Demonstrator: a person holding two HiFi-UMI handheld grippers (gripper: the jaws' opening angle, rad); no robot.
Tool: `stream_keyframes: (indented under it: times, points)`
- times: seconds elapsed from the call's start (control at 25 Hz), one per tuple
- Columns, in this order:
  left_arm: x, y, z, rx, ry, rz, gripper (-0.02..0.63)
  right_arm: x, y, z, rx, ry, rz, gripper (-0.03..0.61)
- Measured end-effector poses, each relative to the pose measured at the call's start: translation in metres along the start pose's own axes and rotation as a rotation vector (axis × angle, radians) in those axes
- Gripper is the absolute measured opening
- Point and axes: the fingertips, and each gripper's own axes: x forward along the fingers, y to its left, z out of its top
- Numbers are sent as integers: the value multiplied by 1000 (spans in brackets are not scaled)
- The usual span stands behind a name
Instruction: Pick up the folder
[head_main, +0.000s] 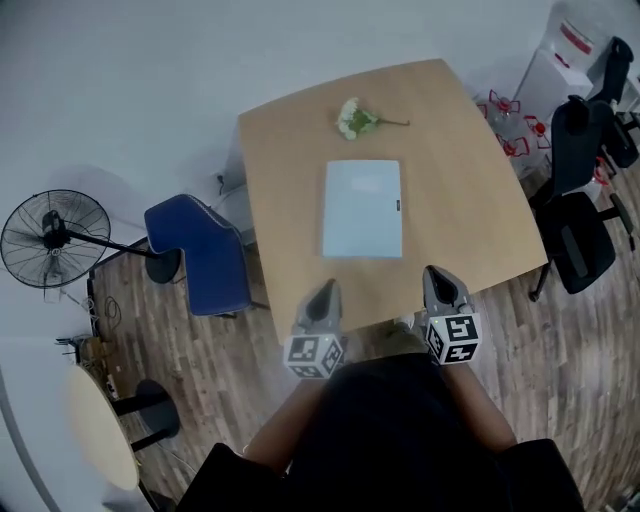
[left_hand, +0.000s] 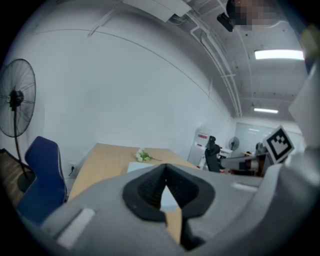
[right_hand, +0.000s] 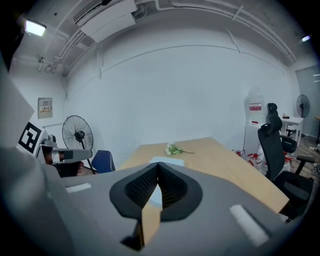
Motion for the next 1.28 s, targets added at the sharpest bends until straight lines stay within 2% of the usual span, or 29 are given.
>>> stream_keyframes:
  times: [0.32, 0.48, 0.68, 0.88, 1.04, 1.12, 1.2, 1.28]
  points:
    - [79, 9, 3, 4, 39, 125, 2, 67, -87, 8, 11, 49, 57, 0]
    - [92, 21, -8, -13, 84, 129, 2, 92, -108, 7, 69, 64, 52, 0]
    - [98, 49, -25, -86, 132, 130, 2, 122, -91, -4, 57, 112, 99, 0]
    - [109, 76, -27, -79, 166, 161, 2, 144, -66, -2, 25, 126, 178, 0]
    - [122, 104, -36, -78, 188, 196, 3, 170, -61, -21, 50, 196, 197, 20]
    - [128, 120, -46, -112, 214, 193, 65, 182, -58, -36, 80, 245, 207, 48]
    - [138, 134, -57, -154, 247, 171, 94, 195, -60, -51, 97, 296, 204, 81]
    - [151, 147, -69, -152, 287, 143, 149, 208, -62, -66, 122, 347, 194, 125]
